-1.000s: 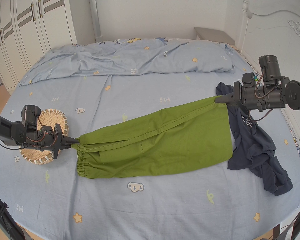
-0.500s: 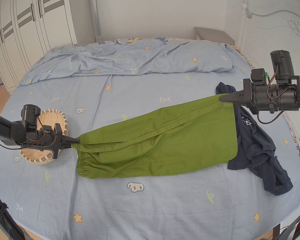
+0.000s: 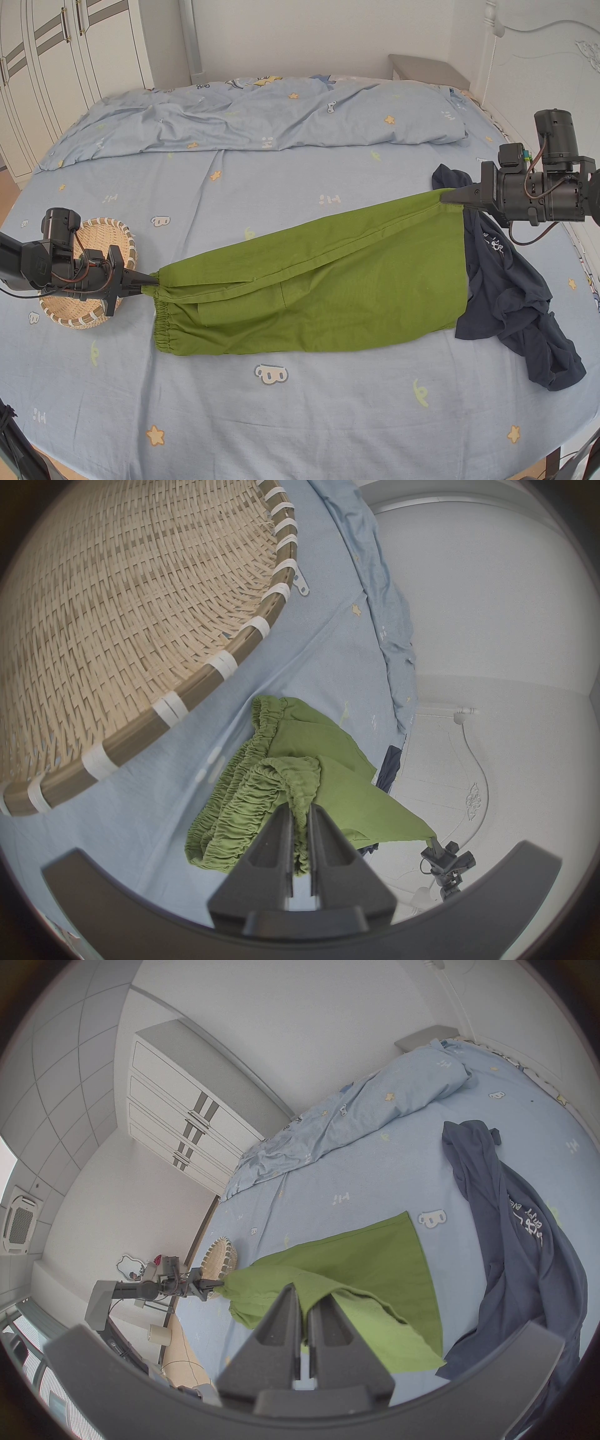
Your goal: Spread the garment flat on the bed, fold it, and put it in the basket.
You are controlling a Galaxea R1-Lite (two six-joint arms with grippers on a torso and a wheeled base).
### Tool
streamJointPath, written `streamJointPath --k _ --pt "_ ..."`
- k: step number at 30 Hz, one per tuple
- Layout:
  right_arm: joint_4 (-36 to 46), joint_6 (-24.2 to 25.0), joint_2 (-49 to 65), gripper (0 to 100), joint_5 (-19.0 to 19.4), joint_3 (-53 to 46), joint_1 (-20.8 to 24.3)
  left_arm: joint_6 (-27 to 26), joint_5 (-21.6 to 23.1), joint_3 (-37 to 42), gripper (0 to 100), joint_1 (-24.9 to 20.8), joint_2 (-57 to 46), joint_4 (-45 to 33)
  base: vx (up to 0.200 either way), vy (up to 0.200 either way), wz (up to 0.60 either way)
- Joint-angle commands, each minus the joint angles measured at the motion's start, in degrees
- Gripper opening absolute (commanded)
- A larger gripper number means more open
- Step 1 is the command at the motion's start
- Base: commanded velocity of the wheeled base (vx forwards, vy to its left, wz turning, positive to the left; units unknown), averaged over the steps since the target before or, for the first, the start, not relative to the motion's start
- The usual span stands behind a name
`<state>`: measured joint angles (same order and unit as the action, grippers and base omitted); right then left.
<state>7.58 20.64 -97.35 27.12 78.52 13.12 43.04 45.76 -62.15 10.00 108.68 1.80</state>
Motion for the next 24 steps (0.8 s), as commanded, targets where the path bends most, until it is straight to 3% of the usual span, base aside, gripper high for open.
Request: streamJointPath --k 1,24 --pt "-2.6 0.1 -5.9 0 0.1 0.3 -1.1 0.0 0.0 -0.6 0 0.1 0.3 0.1 0.000 0.000 0.00" --pt "-3.8 1.9 -20.6 0 0.2 11.2 -5.3 0.0 -0.1 -2.8 0 -0.7 2.9 0.8 0.000 0.000 0.00"
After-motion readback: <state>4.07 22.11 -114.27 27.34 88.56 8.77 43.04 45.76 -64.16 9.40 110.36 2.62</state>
